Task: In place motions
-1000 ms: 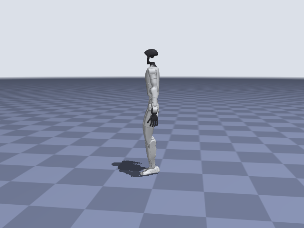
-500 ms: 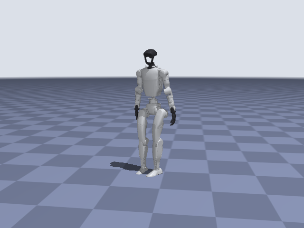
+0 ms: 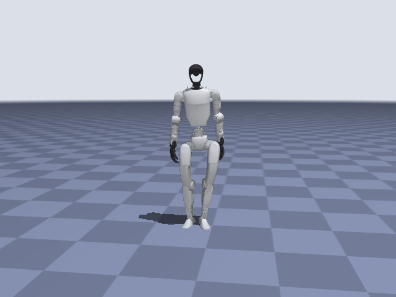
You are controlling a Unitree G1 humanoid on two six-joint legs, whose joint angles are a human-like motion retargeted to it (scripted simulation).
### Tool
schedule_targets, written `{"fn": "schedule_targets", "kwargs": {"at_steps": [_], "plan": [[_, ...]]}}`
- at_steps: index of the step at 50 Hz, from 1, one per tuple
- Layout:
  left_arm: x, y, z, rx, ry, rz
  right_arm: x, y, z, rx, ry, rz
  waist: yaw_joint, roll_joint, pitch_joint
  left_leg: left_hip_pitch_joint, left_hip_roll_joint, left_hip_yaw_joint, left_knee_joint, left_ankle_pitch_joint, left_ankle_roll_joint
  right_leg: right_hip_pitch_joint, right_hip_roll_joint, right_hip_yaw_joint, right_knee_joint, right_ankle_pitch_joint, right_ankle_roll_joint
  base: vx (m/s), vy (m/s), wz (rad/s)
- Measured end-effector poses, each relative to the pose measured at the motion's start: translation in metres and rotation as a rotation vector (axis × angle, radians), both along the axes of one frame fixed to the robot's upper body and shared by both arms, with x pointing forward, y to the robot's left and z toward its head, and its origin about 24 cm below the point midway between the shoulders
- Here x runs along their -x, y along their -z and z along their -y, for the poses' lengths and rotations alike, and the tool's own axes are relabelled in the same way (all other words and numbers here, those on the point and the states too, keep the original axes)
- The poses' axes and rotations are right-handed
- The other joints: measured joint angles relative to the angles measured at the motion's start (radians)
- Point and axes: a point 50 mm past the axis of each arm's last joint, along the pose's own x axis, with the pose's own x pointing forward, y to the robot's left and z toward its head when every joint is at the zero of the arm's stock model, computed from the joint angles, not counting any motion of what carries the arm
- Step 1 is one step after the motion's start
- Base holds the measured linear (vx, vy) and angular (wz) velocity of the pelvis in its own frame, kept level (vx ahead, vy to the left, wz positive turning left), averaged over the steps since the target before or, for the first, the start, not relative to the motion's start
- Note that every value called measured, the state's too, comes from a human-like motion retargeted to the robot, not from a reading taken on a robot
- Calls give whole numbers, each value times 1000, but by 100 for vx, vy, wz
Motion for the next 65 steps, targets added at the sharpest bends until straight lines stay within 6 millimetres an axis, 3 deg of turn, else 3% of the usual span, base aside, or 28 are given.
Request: {"fn": "schedule_targets", "kwargs": {"at_steps": [3, 10, 15, 22, 31, 42, 47, 50, 52, 55, 62, 65], "plan": [[-1, 0, -2, -6, 9, 10, 8, 1, -11, -23, 28, -21, 5, -2, -34, -1, 1, -33, -32, 23, -14, -14, -9, -29, 11, -6, -1, 8, 8, 50], [-28, 4, -4, -14, 21, 102, -1, 3, -25, -106, -49, -32, 54, -21, 1, 15, -8, -60, -30, 48, -5, 24, -19, -72, 21, -3, -8, 2, 5, 22], [-32, 4, -5, -6, 59, 134, -12, 4, -24, -107, -173, -4, 47, -18, -27, 8, -10, -72, -35, 59, -2, 23, -16, -84, 16, 3, -8, 6, 3, 12], [-34, 4, -5, 1, 94, 126, -26, 3, -21, -108, -125, 48, 56, -24, -16, 13, -12, -71, -32, 69, -6, 29, -18, -85, 18, 14, -14, 0, 0, 0], [-21, 3, -2, 25, 119, 64, -18, 3, -15, -81, -25, 41, 33, -13, -20, 18, 0, -57, -31, 73, -19, 24, -9, -68, 21, 31, -26, 0, 0, 0], [-13, 2, -3, -25, 196, 6, 2, 1, -10, -54, -84, -39, 12, -11, -17, 36, 35, 38, 24, 7, -46, 2, 13, 31, 41, 58, -56, -1, -9, -48], [-17, 3, -2, -25, 213, 10, 1, 1, -6, -44, -81, -36, -10, -32, -7, -2, 56, 122, 181, -53, -49, -22, -4, 123, 65, 73, -58, -3, -10, -70], [-26, 4, -3, -22, 226, 35, -7, 0, 1, -24, -94, -13, -11, -59, 17, -57, 72, 173, 353, -24, -17, -29, -41, 176, 70, 94, -48, -3, -4, -99], [-34, 5, -1, -19, 241, 54, -12, -1, 8, 0, -120, 3, 7, -72, 36, -95, 68, 148, 451, 0, 8, -35, -62, 224, 72, 111, -39, -4, 5, -144], [-42, 5, 0, -31, 259, 83, -19, -4, 19, 42, -158, 22, 32, -71, 53, -128, 42, 38, 494, 20, -12, -52, -72, 298, 75, 132, -25, 0, 10, -169], [-44, 5, -7, -74, 314, 88, -26, -6, 29, 64, -154, 53, 77, -13, 49, -96, -24, -454, 243, 67, -133, -114, -4, 517, 89, 158, 2, 11, 10, -201], [-45, 5, -10, -77, 322, 84, -33, -6, 29, 53, -127, 83, 77, 13, 56, -53, 12, -483, 134, 101, -217, -141, 33, 591, 98, 162, 19, 4, 15, -179]]}}
